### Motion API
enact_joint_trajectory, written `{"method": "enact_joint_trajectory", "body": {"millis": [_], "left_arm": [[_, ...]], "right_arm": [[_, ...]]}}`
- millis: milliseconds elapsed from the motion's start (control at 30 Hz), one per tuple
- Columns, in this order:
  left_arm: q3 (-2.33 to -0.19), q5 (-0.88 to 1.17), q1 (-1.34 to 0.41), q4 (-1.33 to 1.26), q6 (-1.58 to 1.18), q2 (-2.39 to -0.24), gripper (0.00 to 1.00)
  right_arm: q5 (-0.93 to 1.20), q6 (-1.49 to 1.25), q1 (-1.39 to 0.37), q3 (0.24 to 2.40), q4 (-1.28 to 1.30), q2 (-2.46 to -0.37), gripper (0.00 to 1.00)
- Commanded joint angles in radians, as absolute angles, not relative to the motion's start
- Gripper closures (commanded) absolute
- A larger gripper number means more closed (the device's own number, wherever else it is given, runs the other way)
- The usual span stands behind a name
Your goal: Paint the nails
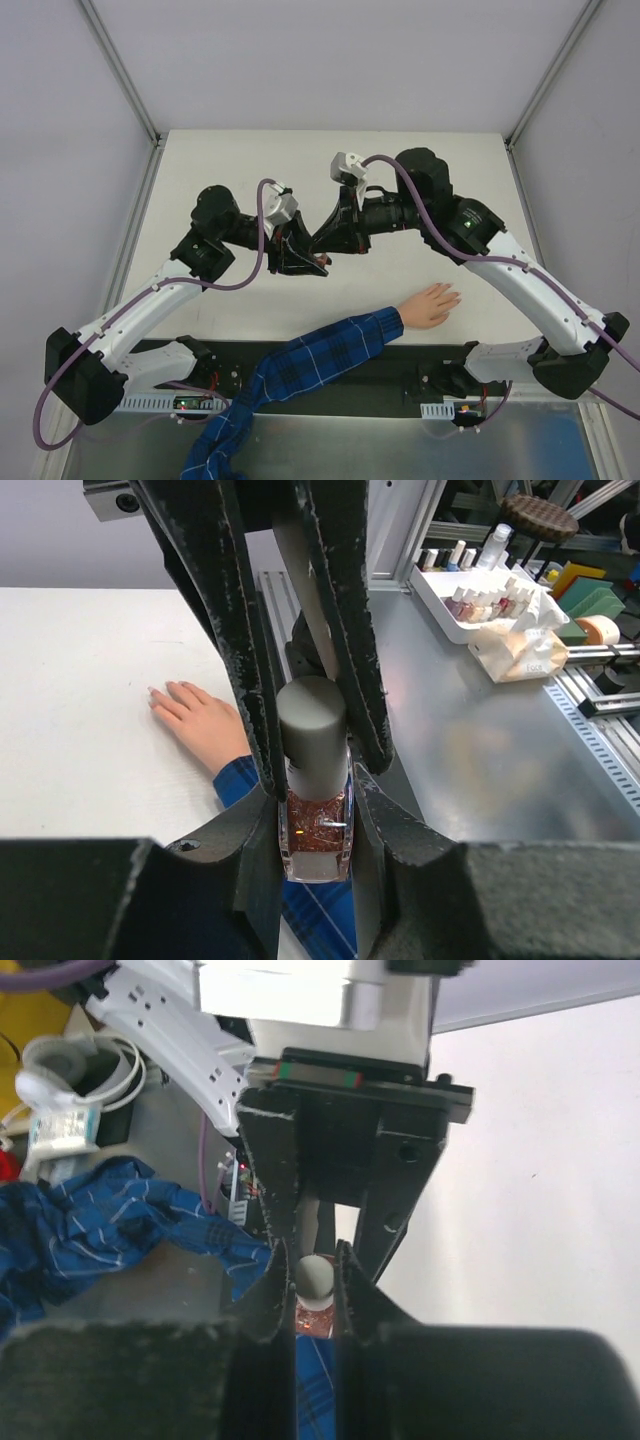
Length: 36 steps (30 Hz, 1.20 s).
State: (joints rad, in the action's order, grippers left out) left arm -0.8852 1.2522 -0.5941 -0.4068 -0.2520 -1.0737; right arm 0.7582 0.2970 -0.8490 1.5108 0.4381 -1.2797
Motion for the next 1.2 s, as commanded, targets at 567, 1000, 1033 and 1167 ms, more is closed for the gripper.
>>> {"method": "enact_joint_trajectory", "body": {"millis": [567,1000,1033,1167], "left_arm": [[-0.885,0.712,-0.552,-0.298,-0.057,-0.942,1.0],[-0.904,1.144,-0.552,-0.409,-0.155,-1.012,1.0],[-0.899,1.19,-0.552,-0.432,-0.176,-1.015,1.0],[-0.896,1.25,-0.552,-0.538,-0.28,-1.048,1.0]], "right_arm": [[-0.819,-0.051,-1.301,1.472,0.514,-1.29,0.85],[0.277,0.254,-0.95,1.474,0.5,-1.098,0.31],[0.387,0.265,-0.924,1.48,0.502,-1.101,0.31],[0.572,0.302,-0.885,1.514,0.491,-1.135,0.33]]}}
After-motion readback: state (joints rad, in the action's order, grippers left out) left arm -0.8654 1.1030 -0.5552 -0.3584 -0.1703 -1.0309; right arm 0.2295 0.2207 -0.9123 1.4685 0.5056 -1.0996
